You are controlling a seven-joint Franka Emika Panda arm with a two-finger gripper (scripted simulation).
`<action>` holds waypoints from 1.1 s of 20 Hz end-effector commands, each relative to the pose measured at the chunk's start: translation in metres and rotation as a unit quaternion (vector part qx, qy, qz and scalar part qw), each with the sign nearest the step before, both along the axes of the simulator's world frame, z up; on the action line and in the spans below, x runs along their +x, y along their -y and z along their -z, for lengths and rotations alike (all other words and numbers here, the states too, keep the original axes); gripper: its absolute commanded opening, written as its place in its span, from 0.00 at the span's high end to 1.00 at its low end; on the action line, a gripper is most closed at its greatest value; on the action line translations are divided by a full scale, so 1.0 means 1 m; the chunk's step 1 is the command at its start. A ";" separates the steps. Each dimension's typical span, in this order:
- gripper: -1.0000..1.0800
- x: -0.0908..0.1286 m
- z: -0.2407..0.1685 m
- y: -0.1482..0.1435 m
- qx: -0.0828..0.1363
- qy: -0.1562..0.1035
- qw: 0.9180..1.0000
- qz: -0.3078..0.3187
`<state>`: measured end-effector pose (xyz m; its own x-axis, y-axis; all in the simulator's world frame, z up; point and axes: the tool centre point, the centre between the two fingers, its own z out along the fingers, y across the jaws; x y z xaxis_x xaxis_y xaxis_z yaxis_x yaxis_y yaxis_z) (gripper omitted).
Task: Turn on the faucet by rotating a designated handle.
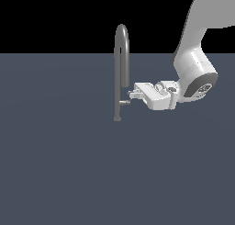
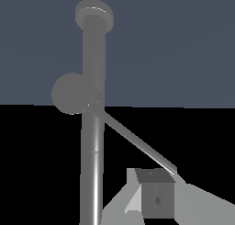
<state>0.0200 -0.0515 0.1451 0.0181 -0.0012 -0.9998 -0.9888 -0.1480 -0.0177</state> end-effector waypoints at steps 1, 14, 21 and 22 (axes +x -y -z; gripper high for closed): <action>1.00 -0.004 0.007 0.001 0.000 -0.001 1.000 0.000; 1.00 -0.017 0.057 0.003 0.001 -0.005 1.000 -0.001; 1.00 -0.009 0.058 0.002 0.003 0.006 1.000 -0.004; 1.00 -0.008 0.062 0.001 0.003 0.005 1.000 -0.003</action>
<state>0.0116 -0.0529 0.0932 0.0362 0.0083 -0.9993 -0.9864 -0.1601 -0.0371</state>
